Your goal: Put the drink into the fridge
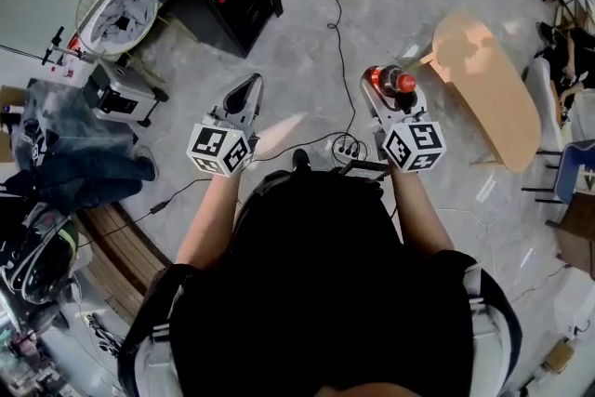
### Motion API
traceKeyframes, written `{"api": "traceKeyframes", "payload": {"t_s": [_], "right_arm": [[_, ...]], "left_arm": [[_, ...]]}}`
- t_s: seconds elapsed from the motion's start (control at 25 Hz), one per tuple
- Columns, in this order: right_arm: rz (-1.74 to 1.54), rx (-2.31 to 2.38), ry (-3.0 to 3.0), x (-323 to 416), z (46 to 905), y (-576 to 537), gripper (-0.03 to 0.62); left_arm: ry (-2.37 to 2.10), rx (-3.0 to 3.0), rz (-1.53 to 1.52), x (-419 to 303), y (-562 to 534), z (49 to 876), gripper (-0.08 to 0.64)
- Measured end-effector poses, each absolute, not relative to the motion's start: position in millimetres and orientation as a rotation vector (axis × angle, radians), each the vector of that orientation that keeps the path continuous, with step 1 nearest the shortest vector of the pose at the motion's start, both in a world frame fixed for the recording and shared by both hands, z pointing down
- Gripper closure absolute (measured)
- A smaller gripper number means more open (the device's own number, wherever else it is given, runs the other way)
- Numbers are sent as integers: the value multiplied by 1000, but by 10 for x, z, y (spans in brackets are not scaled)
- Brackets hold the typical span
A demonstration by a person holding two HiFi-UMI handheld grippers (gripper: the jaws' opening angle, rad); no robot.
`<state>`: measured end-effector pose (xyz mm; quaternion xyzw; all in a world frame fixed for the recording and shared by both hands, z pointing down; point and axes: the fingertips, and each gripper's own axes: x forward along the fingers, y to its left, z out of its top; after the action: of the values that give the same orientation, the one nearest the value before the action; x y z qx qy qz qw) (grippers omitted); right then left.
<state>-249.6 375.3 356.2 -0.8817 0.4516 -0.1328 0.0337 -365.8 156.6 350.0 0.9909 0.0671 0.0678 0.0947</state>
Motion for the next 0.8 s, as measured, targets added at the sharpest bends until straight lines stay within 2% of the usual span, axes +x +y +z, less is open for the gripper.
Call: {"api": "traceKeyframes", "payload": {"t_s": [0.56, 0.8], "right_arm": [[-423, -2748, 1305, -1735, 3606, 3429, 282], [-438, -2737, 1320, -1113, 3764, 3337, 282]], "left_arm": [[285, 2904, 172, -2616, 1126, 3581, 545], [265, 2906, 182, -1961, 1001, 3651, 545]]}}
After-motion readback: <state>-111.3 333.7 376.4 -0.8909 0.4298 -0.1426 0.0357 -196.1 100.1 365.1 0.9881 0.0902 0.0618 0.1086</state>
